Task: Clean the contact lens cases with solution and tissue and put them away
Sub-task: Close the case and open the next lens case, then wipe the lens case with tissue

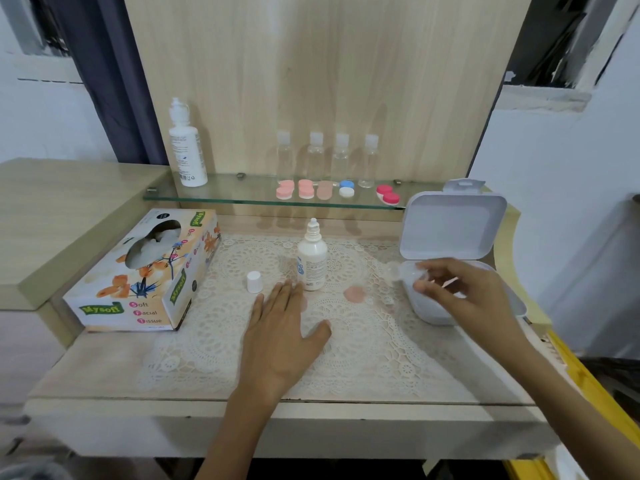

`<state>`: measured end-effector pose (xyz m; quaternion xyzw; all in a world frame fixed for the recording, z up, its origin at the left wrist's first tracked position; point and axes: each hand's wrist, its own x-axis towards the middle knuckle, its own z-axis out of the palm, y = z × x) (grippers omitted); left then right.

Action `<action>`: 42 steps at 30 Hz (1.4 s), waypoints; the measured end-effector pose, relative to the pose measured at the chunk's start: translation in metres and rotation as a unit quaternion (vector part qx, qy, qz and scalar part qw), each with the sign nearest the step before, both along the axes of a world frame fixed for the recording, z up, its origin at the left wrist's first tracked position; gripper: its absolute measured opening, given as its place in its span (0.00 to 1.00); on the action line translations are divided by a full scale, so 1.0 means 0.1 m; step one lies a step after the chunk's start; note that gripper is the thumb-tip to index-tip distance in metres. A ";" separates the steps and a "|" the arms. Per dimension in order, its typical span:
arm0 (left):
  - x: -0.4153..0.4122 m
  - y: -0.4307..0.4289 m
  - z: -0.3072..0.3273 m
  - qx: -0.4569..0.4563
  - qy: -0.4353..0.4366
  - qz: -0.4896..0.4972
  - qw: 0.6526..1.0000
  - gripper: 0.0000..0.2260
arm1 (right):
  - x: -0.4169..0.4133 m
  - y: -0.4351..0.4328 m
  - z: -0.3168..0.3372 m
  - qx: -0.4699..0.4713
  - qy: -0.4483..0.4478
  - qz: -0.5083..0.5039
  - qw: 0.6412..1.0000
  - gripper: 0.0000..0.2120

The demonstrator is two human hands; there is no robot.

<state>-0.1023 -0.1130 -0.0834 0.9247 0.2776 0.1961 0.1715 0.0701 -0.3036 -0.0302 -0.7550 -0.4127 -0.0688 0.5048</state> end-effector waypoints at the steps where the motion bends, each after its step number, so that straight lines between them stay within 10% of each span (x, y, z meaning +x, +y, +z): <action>1: 0.00 0.00 0.00 -0.007 -0.006 -0.001 1.000 0.43 | -0.06 0.05 -0.03 -0.020 0.006 0.022 1.000 0.07; 24: -0.11 -0.08 0.16 -0.072 -0.127 0.034 0.989 0.26 | -0.51 0.31 -0.41 -0.135 -0.075 0.009 0.988 0.22; 30: -0.12 -0.10 0.21 -0.052 -0.303 0.048 0.950 0.19 | -0.68 0.25 -0.44 -0.319 -0.066 -0.013 0.945 0.54; 42: -0.39 0.77 0.88 0.050 -0.397 0.129 0.907 0.13 | -0.71 0.27 -0.43 -0.375 -0.114 -0.032 0.919 0.51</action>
